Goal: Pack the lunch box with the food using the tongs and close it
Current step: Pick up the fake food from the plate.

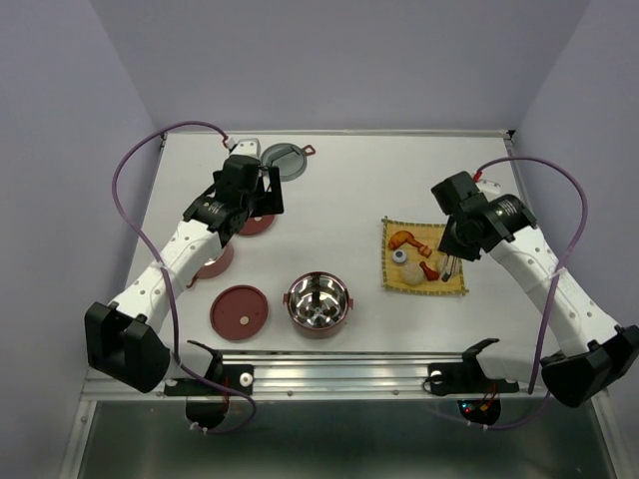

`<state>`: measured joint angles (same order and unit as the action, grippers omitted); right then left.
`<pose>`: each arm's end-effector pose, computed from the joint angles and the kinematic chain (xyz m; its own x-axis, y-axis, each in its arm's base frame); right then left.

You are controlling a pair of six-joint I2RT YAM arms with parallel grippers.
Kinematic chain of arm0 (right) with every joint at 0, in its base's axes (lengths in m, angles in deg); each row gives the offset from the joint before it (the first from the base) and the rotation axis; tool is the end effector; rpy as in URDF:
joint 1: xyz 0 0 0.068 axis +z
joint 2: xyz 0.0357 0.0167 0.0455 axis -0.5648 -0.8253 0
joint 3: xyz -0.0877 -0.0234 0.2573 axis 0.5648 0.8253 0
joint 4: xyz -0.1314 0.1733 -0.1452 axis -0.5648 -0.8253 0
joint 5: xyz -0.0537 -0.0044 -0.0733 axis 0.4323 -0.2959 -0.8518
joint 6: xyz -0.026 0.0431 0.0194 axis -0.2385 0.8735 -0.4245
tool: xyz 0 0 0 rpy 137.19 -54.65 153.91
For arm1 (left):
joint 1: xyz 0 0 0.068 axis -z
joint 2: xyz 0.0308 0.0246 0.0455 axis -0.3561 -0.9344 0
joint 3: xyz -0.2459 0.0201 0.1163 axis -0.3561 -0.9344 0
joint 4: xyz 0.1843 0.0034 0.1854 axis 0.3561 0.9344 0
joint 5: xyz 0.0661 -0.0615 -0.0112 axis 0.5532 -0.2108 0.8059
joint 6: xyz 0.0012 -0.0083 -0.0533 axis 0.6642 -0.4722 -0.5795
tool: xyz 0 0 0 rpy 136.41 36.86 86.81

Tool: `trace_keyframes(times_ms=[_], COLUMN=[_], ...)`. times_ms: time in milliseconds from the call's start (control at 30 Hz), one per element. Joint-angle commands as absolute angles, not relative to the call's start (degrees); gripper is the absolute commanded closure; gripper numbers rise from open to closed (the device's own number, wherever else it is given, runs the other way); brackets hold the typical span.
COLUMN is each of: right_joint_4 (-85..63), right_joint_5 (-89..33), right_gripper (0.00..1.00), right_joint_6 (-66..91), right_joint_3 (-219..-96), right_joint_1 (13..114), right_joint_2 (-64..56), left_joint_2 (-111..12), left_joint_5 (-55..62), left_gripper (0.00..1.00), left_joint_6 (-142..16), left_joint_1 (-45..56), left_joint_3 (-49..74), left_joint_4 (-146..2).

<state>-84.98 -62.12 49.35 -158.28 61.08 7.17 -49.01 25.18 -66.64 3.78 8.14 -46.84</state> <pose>0.1904 0.0781 0.3519 -0.7763 0.3000 -0.5544 0.3844 0.9223 -0.0393 0.2732 -0.1163 0.3420 -0.5023 -0.0554 -0.8629 0.0935 0.9886 -0.1179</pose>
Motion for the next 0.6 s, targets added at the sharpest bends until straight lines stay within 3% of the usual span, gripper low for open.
trace_keyframes(times_ms=[0,567], right_joint_4=[-86.0,-81.9], right_joint_5=[-64.5,-58.4], right_gripper=[0.70,0.62], right_joint_6=[52.8,52.6], right_joint_3=[-158.6,-153.9], right_joint_1=[61.1,58.8], right_joint_2=[9.4,9.6], left_joint_2=[-48.7,-48.5], left_joint_5=[23.9,21.1], left_gripper=[0.01,0.01], left_joint_6=[-65.9,-66.7], left_joint_1=[3.6,3.6], left_joint_3=[7.5,7.2], left_joint_4=[-48.8,-49.4])
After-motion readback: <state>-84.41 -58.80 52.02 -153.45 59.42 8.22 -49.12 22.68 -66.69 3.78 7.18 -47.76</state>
